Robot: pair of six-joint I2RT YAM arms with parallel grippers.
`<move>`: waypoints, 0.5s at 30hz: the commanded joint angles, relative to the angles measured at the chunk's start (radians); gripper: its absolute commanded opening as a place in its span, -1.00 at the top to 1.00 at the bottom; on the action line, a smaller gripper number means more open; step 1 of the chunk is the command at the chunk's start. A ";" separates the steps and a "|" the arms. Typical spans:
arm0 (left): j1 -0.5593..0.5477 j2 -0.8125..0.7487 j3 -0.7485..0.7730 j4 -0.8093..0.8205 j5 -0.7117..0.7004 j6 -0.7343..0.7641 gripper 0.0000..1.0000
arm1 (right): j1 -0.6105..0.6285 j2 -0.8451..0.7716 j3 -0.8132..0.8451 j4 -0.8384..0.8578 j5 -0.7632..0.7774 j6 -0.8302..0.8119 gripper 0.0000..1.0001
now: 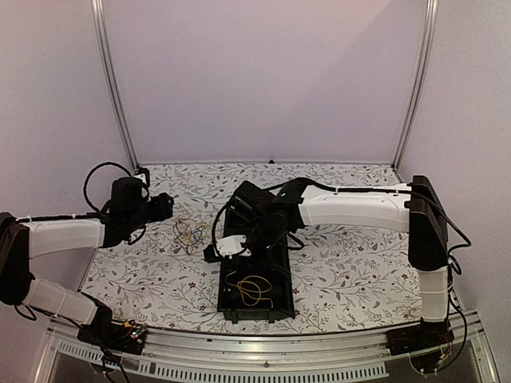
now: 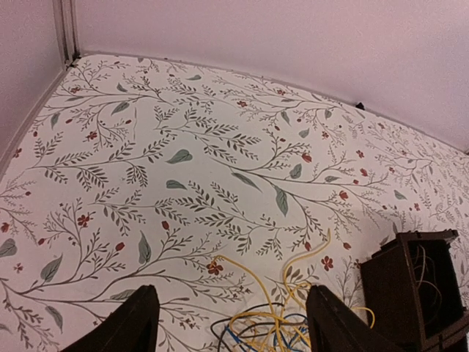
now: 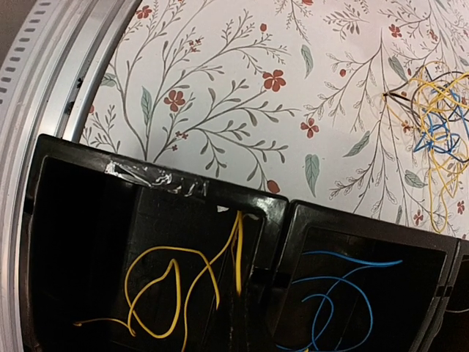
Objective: Untangle the cables
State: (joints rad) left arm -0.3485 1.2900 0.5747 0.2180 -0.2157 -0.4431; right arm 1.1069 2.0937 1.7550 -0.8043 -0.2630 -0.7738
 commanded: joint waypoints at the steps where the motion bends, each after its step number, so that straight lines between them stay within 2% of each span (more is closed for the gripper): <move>1: 0.011 -0.018 -0.008 0.022 0.012 -0.011 -0.43 | 0.028 -0.079 0.026 -0.023 0.029 0.020 1.00; 7: 0.012 -0.010 -0.005 0.028 0.014 -0.010 -0.43 | 0.091 -0.121 -0.007 -0.081 0.001 0.049 1.00; 15: 0.012 -0.012 -0.016 0.026 0.015 -0.014 -0.43 | 0.104 -0.077 -0.088 -0.079 -0.152 0.167 1.00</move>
State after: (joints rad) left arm -0.3485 1.2884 0.5739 0.2237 -0.2089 -0.4480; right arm 1.2175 1.9942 1.7130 -0.8669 -0.3286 -0.6910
